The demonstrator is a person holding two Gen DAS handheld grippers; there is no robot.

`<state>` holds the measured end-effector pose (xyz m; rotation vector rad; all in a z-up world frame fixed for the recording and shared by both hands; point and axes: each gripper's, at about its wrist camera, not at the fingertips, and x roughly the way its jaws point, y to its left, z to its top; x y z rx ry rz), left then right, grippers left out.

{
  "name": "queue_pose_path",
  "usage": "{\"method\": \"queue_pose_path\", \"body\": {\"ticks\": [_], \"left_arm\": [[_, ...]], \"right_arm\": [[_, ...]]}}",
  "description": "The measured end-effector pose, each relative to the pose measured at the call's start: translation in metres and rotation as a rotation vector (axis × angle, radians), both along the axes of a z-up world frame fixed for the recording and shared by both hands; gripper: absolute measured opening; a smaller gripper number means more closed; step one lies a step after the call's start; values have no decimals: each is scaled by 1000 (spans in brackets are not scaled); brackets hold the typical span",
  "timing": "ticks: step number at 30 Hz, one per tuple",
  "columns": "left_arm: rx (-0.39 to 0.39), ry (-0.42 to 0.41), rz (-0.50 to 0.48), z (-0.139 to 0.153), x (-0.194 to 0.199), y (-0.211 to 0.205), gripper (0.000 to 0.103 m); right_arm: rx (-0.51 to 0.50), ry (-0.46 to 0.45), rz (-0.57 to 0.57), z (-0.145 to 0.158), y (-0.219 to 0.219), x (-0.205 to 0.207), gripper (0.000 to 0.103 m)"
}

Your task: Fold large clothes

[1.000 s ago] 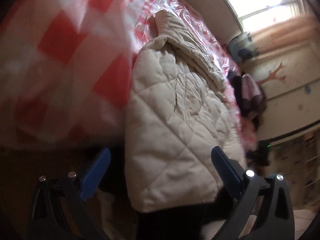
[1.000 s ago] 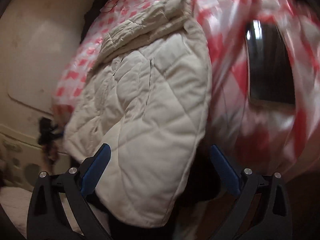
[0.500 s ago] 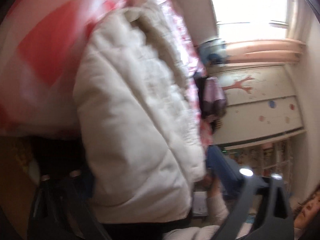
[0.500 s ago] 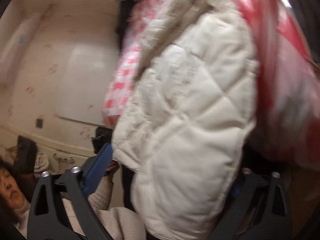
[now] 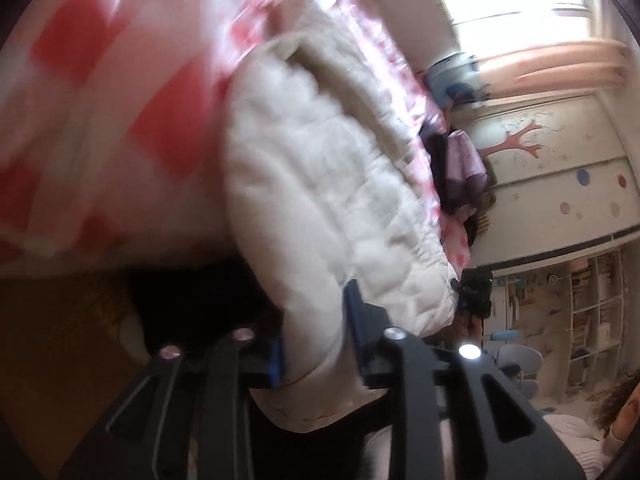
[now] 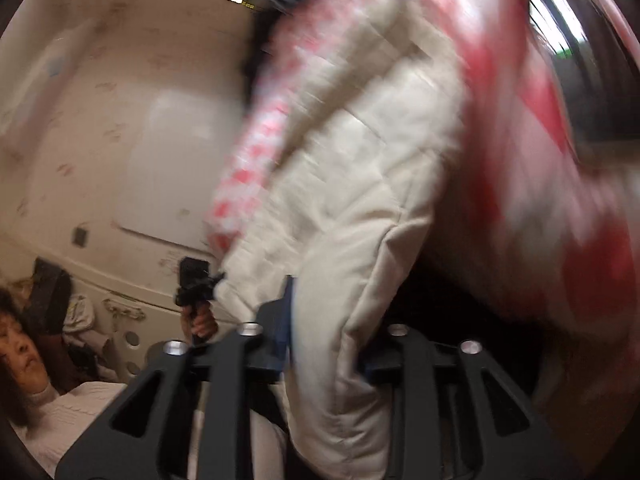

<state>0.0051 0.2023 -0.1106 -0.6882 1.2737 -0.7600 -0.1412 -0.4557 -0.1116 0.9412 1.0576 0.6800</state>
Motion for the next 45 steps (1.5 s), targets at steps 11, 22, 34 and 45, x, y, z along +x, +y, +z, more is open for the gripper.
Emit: {"method": "queue_pose_path", "body": {"ticks": [11,22,34,45], "left_arm": [[-57,37,20,-32,13,-12,86],[-54,-171,11,73,1,-11,14],[1,41,-65,-29,-9,3,84],[199,-100,-68,3,-21,-24,48]], "right_arm": [[91,-78,-10,-16,17,-11,26],[99,-341,-60,86,10,-5,13],[90,3,-18,-30,-3,-38,45],[133,-164,-3,-3,6,-39,21]]}}
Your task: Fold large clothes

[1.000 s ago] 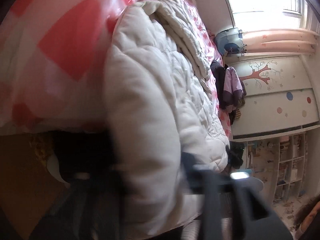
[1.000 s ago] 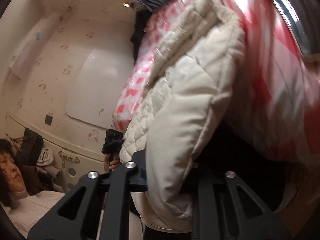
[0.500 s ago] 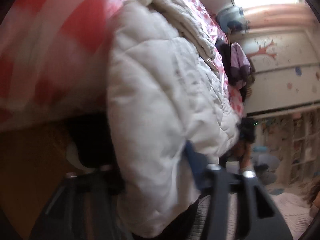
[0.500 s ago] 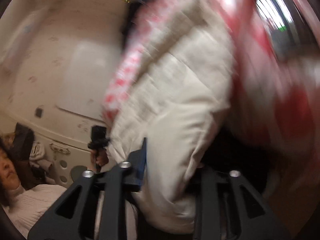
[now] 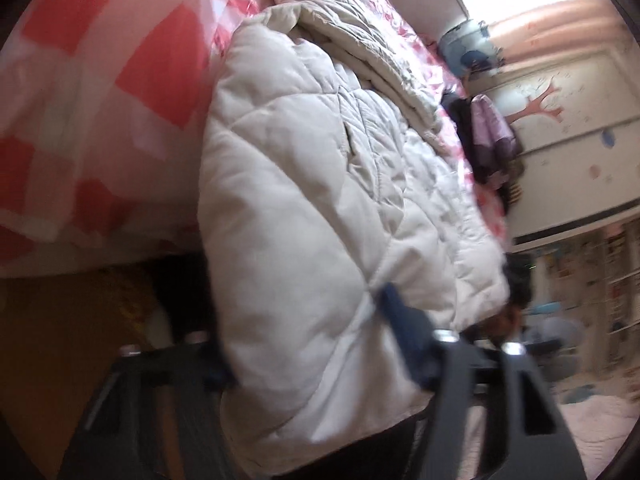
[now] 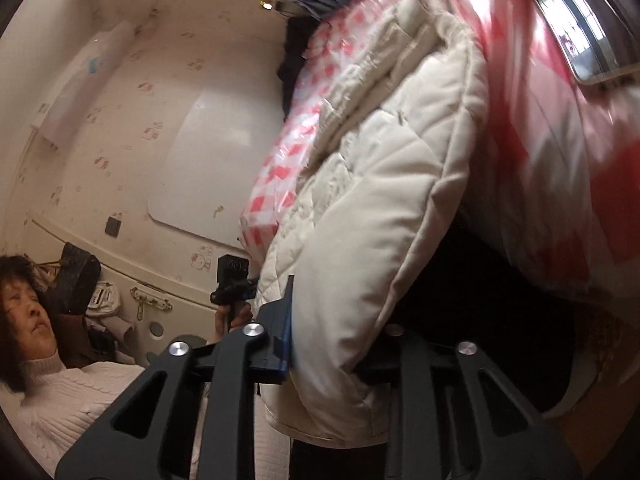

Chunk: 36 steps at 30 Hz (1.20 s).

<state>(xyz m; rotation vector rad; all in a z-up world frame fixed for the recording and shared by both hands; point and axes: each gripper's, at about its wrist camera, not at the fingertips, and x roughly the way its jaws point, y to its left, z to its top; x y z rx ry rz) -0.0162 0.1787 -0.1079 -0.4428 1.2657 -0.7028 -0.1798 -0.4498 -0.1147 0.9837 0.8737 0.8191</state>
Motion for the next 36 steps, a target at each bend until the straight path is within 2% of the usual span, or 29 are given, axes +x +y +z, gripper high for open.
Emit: {"method": "queue_pose_path", "body": {"ticks": [1,2,4,6,8,10,12,13,14,17,20,21,26,28,31,32,36], "left_arm": [[21,-24,-3,5,-2,-2,35],[44,-52,-6,11,-5,-4,30],[90,-108,-12,23,-10,-8,28],[96,-114,-24,23,-10,-9,28],[57,-55,-20,8,-5,-2,37],[14,-16,-17,-3,-3,-1,38],[-23,-38,-6,-2,-4,3,26],[-50,-51,4,3,-6,6,20],[-96,-78,33,14,-6,12,17],[-178,-134,79,40,-6,22,16],[-207,-168,72,54,-7,22,15],[-195,-170,64,52,-7,21,15],[-142,-68,62,16,-7,25,16],[-185,-38,87,7,-7,33,16],[-261,-75,106,22,-5,40,16],[-298,-96,116,33,-1,41,16],[-363,-169,143,67,23,38,16]], "right_arm": [[1,-7,0,2,2,0,20],[13,-8,9,2,4,0,20],[7,7,34,0,8,0,24],[-28,55,44,-9,9,1,33],[-30,88,49,-21,8,1,33],[-6,72,36,-20,8,-2,30],[11,31,14,-11,11,-6,21],[28,2,-8,-4,11,-7,20],[47,-21,-27,3,10,-7,17],[120,-126,-93,29,4,-5,16],[191,-200,-124,43,1,-3,16],[195,-208,-131,44,0,-3,16],[185,-123,-134,16,0,-6,16],[217,-99,-153,3,-1,-14,16],[250,-120,-179,5,-10,-13,16],[266,-145,-182,11,-12,-8,16],[312,-244,-185,44,-18,27,15]]}}
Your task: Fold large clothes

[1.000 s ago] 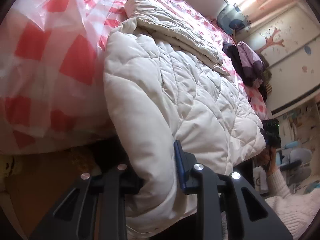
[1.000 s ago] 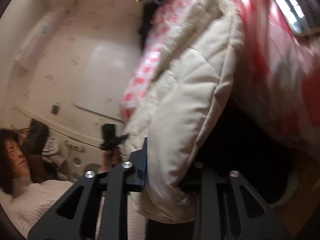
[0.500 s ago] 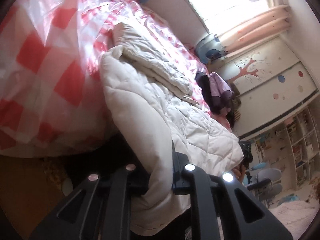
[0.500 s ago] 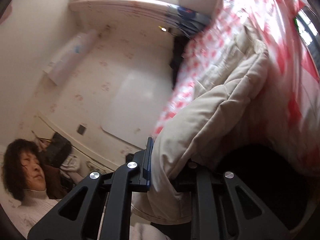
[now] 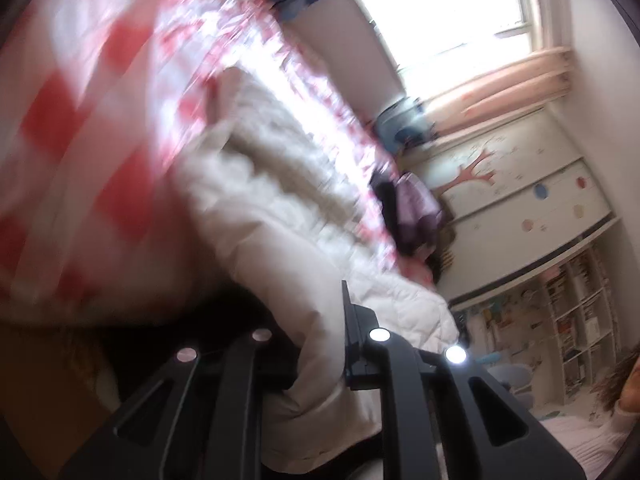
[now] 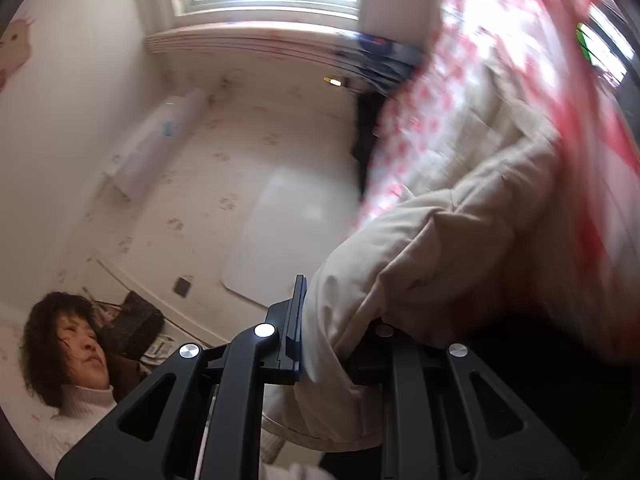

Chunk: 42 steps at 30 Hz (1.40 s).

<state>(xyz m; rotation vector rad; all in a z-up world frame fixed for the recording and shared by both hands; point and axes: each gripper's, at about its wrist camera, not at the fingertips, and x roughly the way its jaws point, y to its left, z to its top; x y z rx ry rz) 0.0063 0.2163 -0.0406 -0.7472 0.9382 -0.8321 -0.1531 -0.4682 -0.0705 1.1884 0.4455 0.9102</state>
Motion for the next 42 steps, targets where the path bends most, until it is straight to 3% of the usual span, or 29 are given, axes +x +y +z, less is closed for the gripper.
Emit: {"method": "queue_pose_path", "body": {"ticks": [8,13,18,24,34,38,40,42], "left_arm": [[-115,-77,112,43,72,-7,16],[-148,-102,153,58,121,-11,16],[-130,-103,195,66,173,-27,16],[-90,-59,241,51,239,-49,16],[31,66,347,-23,320,-77,16],[-19,75,367,-31,328,-73,16],[4,53,373,-28,332,-74,16],[53,86,374,-39,344,-80,16]], "right_arm": [[22,-110,-46,52,-16,88,15],[8,-95,-95,62,-34,137,15],[-18,-50,-147,67,-47,190,15],[-73,67,-212,46,-57,264,15],[-127,305,-295,-47,-58,352,15],[-103,298,-299,-54,-57,363,15],[-114,282,-296,-49,-57,371,15],[-134,322,-299,-53,-58,383,17]]}}
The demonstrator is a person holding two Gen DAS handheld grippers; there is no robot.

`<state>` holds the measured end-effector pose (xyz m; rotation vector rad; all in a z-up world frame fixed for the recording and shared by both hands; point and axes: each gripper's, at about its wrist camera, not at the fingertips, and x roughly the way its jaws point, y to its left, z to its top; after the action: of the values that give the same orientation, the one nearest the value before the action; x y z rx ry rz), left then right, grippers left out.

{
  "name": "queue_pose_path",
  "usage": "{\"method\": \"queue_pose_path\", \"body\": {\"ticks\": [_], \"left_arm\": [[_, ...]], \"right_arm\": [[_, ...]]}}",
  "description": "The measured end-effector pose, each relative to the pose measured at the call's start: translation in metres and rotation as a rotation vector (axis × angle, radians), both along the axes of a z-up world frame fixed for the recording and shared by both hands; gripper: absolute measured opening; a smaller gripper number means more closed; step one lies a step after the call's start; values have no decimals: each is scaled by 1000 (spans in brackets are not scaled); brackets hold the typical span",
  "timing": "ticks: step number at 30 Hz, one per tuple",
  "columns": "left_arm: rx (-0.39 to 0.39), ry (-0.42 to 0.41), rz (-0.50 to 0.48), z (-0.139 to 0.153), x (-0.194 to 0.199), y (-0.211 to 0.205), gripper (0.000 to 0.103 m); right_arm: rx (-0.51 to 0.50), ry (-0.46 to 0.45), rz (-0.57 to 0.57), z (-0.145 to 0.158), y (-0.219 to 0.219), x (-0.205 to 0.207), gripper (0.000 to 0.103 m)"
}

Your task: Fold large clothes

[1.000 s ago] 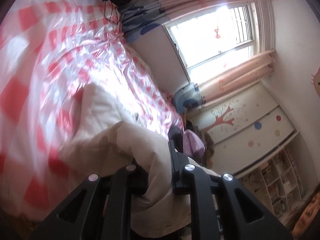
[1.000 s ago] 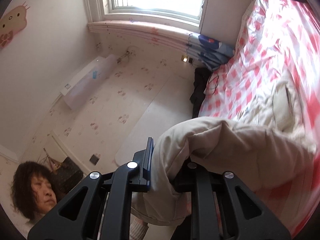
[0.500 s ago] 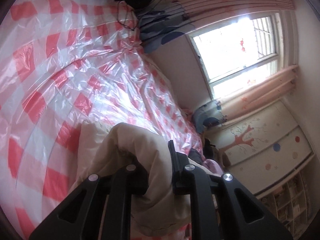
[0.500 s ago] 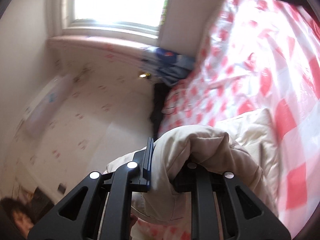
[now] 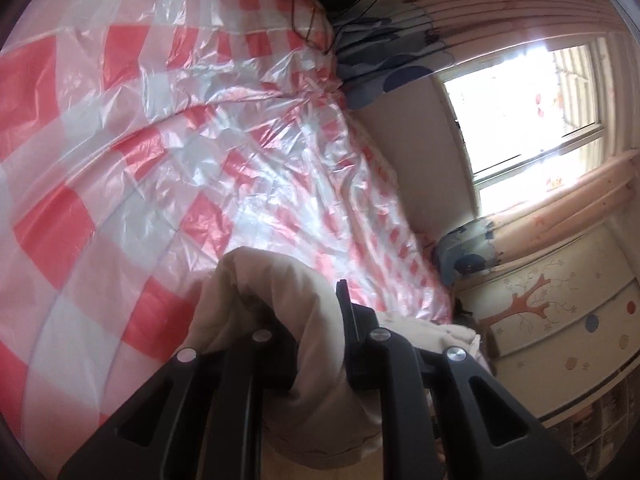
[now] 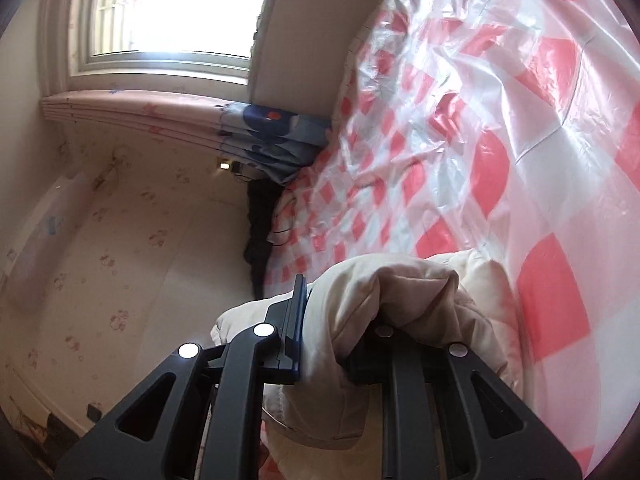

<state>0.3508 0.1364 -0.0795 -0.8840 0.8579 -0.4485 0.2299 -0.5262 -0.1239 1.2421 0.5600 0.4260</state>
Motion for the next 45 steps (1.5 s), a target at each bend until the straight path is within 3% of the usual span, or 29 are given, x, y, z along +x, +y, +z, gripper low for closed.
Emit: {"method": "queue_pose_path", "body": {"ticks": [3,5,7,9,11,13,14,15,17,18,20,23,24,25,27,29,31,32,36,37,39,42,43,45], "left_arm": [[44,122,-17,-32,22,-9,19],[6,175,-11,-43,30,-7,26],[-70,194,-11,-38,33,-1,40],[-154,182,-4,-25,33,5,55],[-235,150,17,-7,29,12,69],[-287,108,32,13,25,15,78],[-273,82,48,23,22,15,82],[-199,34,48,41,16,8,83],[-62,-44,-53,65,4,-20,84],[52,-93,-155,77,-9,-50,84],[187,-145,-292,79,-30,-94,84],[408,-195,-516,60,-60,-177,84],[461,-198,-557,52,-62,-196,84],[533,-204,-582,43,-61,-216,84],[633,-208,-567,24,-49,-237,85],[596,-128,-514,5,-22,-234,84],[506,-82,-446,2,-7,-215,84],[502,-77,-415,2,1,-210,84],[534,-22,-375,-10,28,-207,84],[535,-14,-371,-10,30,-207,84],[543,-21,-357,2,24,-207,84],[566,-112,-295,28,9,-190,84],[586,-117,-274,29,12,-184,86],[593,-62,-255,10,26,-170,86]], "right_arm": [[21,144,12,-30,-2,20,21],[80,187,7,-42,-4,26,28],[140,136,-1,-35,-6,23,54],[158,82,-6,-21,-7,18,88],[124,48,-53,-1,-9,8,96],[100,-2,-54,17,-8,1,96],[26,-22,-43,34,-2,-4,96],[-64,-30,-24,47,7,-8,96],[-385,-31,126,74,54,-14,96],[-532,-13,195,78,79,-17,96],[-845,13,345,73,144,-17,96],[-1188,84,412,40,208,1,96],[-1232,94,408,30,215,8,96],[-1236,112,386,21,218,20,96],[-1141,172,325,8,207,46,96],[-1025,244,263,6,189,64,96],[-1000,235,214,16,185,69,96],[-1017,209,221,21,190,73,96],[-1137,296,286,6,207,110,96],[-1149,347,317,-7,208,122,96],[-1127,383,275,-11,204,135,96],[-1004,245,195,13,203,134,96],[-1046,235,216,11,212,137,96],[-1128,304,286,-15,228,155,96]]}}
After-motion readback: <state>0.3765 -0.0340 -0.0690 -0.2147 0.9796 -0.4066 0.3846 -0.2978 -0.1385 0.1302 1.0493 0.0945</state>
